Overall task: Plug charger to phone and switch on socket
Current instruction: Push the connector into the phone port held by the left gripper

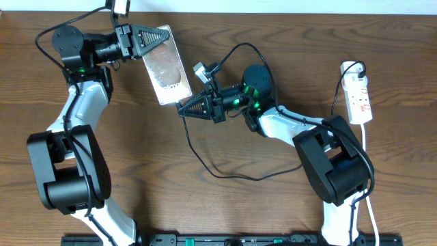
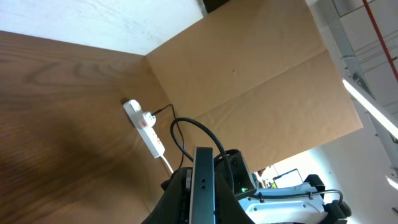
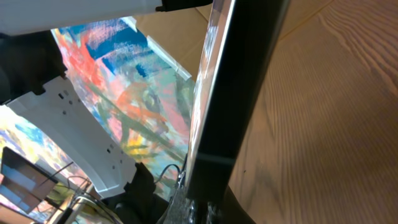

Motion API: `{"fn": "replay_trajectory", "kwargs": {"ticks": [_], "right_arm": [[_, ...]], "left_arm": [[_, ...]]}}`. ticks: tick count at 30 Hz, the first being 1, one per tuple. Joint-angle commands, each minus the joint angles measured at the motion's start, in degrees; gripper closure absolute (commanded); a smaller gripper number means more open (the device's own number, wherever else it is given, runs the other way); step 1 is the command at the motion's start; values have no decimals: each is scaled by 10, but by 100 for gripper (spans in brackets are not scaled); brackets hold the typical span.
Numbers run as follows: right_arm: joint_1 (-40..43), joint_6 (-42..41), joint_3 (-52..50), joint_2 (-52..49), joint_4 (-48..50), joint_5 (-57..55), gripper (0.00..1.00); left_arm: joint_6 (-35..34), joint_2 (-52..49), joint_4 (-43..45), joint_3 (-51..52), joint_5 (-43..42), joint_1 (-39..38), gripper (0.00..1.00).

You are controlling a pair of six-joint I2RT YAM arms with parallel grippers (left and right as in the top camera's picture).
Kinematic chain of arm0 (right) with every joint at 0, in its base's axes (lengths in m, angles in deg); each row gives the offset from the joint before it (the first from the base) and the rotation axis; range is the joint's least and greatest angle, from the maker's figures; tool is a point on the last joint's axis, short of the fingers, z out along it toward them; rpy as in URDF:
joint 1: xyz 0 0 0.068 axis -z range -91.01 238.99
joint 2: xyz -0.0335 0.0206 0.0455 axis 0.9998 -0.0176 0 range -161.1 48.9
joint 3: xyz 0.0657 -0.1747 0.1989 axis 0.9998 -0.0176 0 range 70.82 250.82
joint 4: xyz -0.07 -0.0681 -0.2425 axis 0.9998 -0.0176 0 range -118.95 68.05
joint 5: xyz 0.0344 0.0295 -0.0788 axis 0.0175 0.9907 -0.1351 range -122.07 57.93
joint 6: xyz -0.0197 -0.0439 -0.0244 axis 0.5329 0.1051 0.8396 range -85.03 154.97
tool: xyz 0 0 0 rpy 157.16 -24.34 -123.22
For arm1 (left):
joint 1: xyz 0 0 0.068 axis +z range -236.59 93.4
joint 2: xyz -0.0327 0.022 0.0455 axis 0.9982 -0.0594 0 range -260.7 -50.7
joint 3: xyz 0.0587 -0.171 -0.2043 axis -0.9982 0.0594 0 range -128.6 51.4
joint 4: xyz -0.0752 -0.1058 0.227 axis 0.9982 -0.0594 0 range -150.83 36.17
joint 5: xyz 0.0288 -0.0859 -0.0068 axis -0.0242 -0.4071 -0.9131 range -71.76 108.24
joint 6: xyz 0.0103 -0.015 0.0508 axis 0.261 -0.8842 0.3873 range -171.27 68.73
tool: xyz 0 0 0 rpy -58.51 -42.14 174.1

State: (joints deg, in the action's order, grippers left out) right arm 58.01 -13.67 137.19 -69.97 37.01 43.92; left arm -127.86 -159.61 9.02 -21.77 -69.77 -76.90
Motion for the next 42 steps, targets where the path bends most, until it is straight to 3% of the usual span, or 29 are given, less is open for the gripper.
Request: {"fn": "replay_trajectory", "kwargs": {"ticks": [1, 19, 42], "right_arm": [[6, -22, 4, 6, 0, -31, 99], [5, -82, 4, 6, 9, -112, 99], [5, -88, 4, 6, 19, -139, 99]], "left_arm": [[8, 7, 2, 2, -7, 2, 93], [22, 7, 2, 12, -20, 1, 92], [20, 7, 2, 15, -20, 1, 93]]}}
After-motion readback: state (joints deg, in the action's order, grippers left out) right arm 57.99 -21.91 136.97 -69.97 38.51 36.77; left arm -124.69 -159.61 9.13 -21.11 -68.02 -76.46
